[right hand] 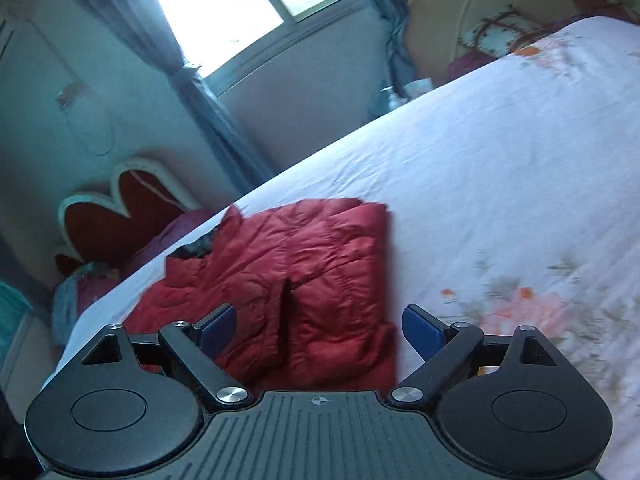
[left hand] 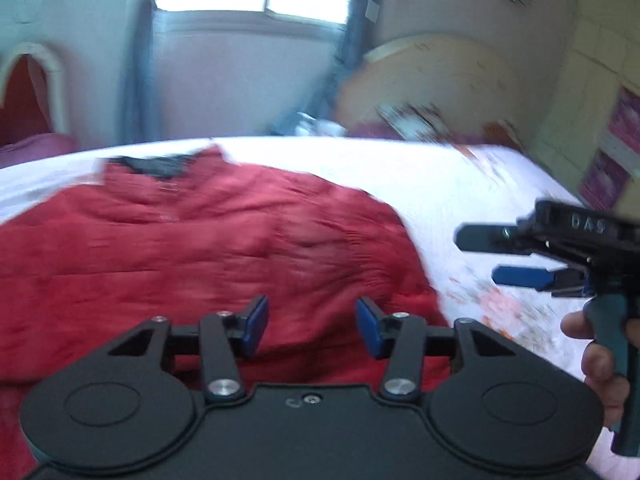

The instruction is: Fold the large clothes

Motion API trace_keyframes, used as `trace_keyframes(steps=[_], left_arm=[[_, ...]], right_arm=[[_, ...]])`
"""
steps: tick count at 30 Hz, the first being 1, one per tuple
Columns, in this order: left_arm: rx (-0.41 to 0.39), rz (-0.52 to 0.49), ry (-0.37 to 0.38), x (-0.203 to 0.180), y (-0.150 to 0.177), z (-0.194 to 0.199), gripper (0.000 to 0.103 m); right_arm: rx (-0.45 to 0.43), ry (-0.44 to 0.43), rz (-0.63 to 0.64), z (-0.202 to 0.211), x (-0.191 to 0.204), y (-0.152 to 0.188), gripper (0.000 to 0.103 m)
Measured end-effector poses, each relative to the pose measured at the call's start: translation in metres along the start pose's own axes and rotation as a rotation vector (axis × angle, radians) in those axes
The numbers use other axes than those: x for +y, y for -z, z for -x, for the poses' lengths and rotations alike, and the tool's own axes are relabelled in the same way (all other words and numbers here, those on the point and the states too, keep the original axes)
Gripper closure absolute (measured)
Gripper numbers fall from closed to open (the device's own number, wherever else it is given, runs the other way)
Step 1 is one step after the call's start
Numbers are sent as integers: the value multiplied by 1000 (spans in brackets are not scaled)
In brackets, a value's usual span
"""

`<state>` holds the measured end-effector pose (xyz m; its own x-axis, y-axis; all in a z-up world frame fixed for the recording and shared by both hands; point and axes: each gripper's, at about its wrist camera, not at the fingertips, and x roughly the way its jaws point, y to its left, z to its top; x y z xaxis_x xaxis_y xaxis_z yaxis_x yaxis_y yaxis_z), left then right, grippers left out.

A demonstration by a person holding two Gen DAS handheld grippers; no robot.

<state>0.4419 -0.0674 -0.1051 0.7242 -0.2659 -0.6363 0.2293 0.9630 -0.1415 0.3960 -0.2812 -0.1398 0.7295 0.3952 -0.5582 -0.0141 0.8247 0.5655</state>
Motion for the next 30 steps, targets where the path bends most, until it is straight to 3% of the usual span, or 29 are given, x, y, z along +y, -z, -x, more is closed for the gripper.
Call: trace_keyframes(steps=[2,4,8,9,10,13,18,20,23,25,26,27,28,30], left_arm=[[-33,63,-102,37,3,18,62],[-43,138,-216,82,9,28,66],[-51,227,-363,154,15,41,66],[-42,230,-376,165,17,39,66],[-28,230,-374,173,19,36,66],[-3,224,-349,184,21,24,66],[-38,166,-300,172,24,18,66],[-10,153,-302,173,28,6,64],[29,133,-290,177,34,-5,64],[23,118,-298,175,27,10,66],[-11,105,-304,174,25,23,58],[-42,100,-310,172,24,35,53],[-57,101,-313,172,23,42,45],[-47,90,-301,173,21,40,45]], right_arm=[[22,-19,31,-14,10,2,16],[74,-8,70,-35,21,6,35],[158,5,79,-74,31,16,48],[171,7,91,-80,34,18,73],[181,7,104,-85,37,19,87],[134,9,166,-78,50,16,87],[-5,38,291,-39,66,10,87],[34,92,300,-49,59,15,87],[192,167,271,-87,40,31,87],[155,183,282,-76,43,32,87],[109,196,286,-63,46,30,87],[56,204,286,-49,50,28,80],[11,208,290,-39,53,27,55],[-36,176,339,-33,65,26,50]])
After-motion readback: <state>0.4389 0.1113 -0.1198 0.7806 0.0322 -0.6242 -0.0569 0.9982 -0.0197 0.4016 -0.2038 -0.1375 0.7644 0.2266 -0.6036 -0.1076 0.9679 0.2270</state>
